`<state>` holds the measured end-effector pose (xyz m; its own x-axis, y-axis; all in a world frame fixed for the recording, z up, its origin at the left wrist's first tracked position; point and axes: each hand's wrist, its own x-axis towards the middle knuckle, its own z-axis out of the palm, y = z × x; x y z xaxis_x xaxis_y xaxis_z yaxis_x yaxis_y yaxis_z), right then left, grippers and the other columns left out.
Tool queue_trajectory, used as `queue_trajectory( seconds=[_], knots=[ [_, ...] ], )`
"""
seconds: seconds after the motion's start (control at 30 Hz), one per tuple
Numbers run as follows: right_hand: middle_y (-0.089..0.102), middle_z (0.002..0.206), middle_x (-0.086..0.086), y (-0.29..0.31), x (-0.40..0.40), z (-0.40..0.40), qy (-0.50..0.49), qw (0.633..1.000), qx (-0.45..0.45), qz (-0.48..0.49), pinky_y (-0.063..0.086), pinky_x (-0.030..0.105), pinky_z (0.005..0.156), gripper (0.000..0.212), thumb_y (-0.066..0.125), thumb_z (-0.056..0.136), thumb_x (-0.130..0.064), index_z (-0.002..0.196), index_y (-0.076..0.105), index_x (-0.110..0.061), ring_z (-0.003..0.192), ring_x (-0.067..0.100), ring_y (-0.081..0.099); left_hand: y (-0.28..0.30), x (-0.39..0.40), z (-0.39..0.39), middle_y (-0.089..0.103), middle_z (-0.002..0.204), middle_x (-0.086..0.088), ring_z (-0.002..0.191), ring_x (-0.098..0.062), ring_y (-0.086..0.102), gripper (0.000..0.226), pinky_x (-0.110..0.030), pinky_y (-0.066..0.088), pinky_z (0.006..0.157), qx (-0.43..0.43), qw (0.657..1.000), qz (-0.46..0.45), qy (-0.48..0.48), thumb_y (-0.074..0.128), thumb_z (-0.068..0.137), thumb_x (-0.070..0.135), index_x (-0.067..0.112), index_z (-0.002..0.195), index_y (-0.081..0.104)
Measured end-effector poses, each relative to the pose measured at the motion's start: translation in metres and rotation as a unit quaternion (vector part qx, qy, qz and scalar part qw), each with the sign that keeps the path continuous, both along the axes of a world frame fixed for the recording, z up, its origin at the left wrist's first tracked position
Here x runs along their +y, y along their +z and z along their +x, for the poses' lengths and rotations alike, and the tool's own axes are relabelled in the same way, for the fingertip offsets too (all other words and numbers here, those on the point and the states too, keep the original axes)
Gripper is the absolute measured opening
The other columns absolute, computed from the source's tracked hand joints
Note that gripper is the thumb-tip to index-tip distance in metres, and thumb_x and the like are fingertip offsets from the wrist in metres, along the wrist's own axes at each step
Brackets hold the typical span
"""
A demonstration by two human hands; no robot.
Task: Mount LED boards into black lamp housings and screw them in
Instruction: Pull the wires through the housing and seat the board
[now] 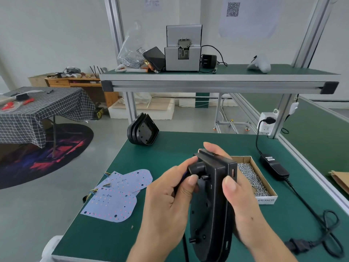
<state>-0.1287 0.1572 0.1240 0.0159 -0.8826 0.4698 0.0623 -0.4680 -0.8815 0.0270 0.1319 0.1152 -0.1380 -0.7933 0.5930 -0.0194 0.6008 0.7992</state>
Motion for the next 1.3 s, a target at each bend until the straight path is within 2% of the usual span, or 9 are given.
queue_trajectory(
  seconds=[0.1, 0.23, 0.5, 0.63, 0.77, 0.93, 1.07, 1.2, 1.3],
  knots=[
    [0.064, 0.138, 0.005, 0.001, -0.002, -0.004, -0.014, 0.999, 0.048, -0.002, 0.050, 0.051, 0.109, 0.076, 0.064, 0.087, -0.075, 0.151, 0.049, -0.038, 0.128, 0.027, 0.062, 0.003, -0.001, 0.003, 0.066, 0.078, 0.019, 0.061, 0.001, 0.052, 0.033, -0.014, 0.044, 0.058, -0.007, 1.000, 0.012, -0.017, 0.057, 0.099, 0.047, 0.057, 0.129, 0.065],
    [0.057, 0.142, 0.009, 0.000, -0.001, -0.006, -0.016, 0.997, 0.071, -0.004, 0.048, 0.057, 0.108, 0.079, 0.062, 0.087, -0.077, 0.154, 0.046, -0.038, 0.127, 0.031, 0.060, 0.005, -0.002, 0.006, 0.063, 0.079, 0.022, 0.066, 0.003, 0.055, 0.035, -0.010, 0.045, 0.063, -0.016, 0.999, 0.017, -0.048, 0.057, 0.099, 0.045, 0.057, 0.131, 0.064],
    [0.057, 0.144, 0.007, -0.002, -0.003, -0.001, -0.038, 0.996, 0.076, -0.010, 0.049, 0.039, 0.108, 0.079, 0.059, 0.088, -0.078, 0.154, 0.046, -0.037, 0.130, 0.028, 0.059, 0.006, -0.010, 0.010, 0.063, 0.083, 0.008, 0.071, -0.011, 0.056, 0.039, -0.028, 0.050, 0.064, -0.112, 0.993, -0.021, -0.017, 0.052, 0.103, 0.049, 0.058, 0.140, 0.055],
    [0.056, 0.146, 0.004, -0.002, -0.004, 0.000, -0.038, 0.997, 0.065, -0.014, 0.048, 0.045, 0.109, 0.078, 0.059, 0.088, -0.078, 0.153, 0.047, -0.037, 0.128, 0.027, 0.060, 0.010, -0.015, 0.012, 0.065, 0.087, 0.007, 0.077, -0.017, 0.058, 0.039, -0.024, 0.049, 0.068, -0.134, 0.990, -0.034, -0.022, 0.052, 0.105, 0.047, 0.050, 0.143, 0.056],
    [0.059, 0.142, 0.006, -0.002, -0.004, 0.003, -0.033, 0.998, 0.055, -0.012, 0.050, 0.035, 0.106, 0.076, 0.060, 0.088, -0.078, 0.152, 0.049, -0.038, 0.127, 0.026, 0.061, 0.005, -0.008, 0.009, 0.071, 0.100, 0.011, 0.090, -0.019, 0.066, 0.042, -0.033, 0.057, 0.079, -0.095, 0.995, 0.008, -0.041, 0.047, 0.105, 0.052, 0.055, 0.147, 0.049],
    [0.061, 0.142, 0.000, -0.004, 0.000, 0.004, -0.041, 0.998, 0.043, -0.011, 0.048, 0.022, 0.103, 0.071, 0.059, 0.091, -0.074, 0.152, 0.050, -0.037, 0.128, 0.018, 0.062, 0.007, 0.004, 0.001, 0.062, 0.074, 0.024, 0.066, 0.001, 0.054, 0.043, -0.009, 0.044, 0.066, -0.007, 0.999, 0.047, -0.017, 0.050, 0.099, 0.064, 0.052, 0.139, 0.060],
    [0.059, 0.144, -0.001, -0.001, 0.000, 0.003, -0.053, 0.998, 0.040, -0.022, 0.046, 0.022, 0.105, 0.070, 0.056, 0.093, -0.072, 0.153, 0.049, -0.036, 0.129, 0.018, 0.059, 0.010, 0.008, -0.009, 0.078, 0.087, 0.006, 0.075, -0.004, 0.070, 0.019, -0.013, 0.052, 0.069, 0.148, 0.983, 0.108, -0.018, 0.078, 0.087, 0.032, 0.034, 0.106, 0.081],
    [0.062, 0.145, -0.003, 0.001, 0.003, 0.002, -0.033, 0.999, 0.019, -0.011, 0.044, 0.028, 0.111, 0.074, 0.059, 0.089, -0.076, 0.151, 0.052, -0.035, 0.136, 0.019, 0.056, 0.016, 0.010, -0.006, 0.082, 0.092, -0.001, 0.083, -0.007, 0.076, 0.024, -0.014, 0.055, 0.073, 0.164, 0.977, 0.129, -0.042, 0.077, 0.080, 0.016, 0.031, 0.097, 0.084],
    [0.066, 0.136, -0.019, 0.001, 0.000, 0.002, -0.052, 0.998, 0.026, 0.001, 0.045, 0.028, 0.111, 0.082, 0.061, 0.082, -0.080, 0.146, 0.055, -0.028, 0.132, 0.006, 0.058, 0.018, 0.011, 0.000, 0.082, 0.091, -0.001, 0.080, -0.006, 0.075, 0.028, -0.011, 0.053, 0.068, 0.144, 0.978, 0.138, -0.061, 0.079, 0.077, 0.015, 0.036, 0.094, 0.085]
  ],
)
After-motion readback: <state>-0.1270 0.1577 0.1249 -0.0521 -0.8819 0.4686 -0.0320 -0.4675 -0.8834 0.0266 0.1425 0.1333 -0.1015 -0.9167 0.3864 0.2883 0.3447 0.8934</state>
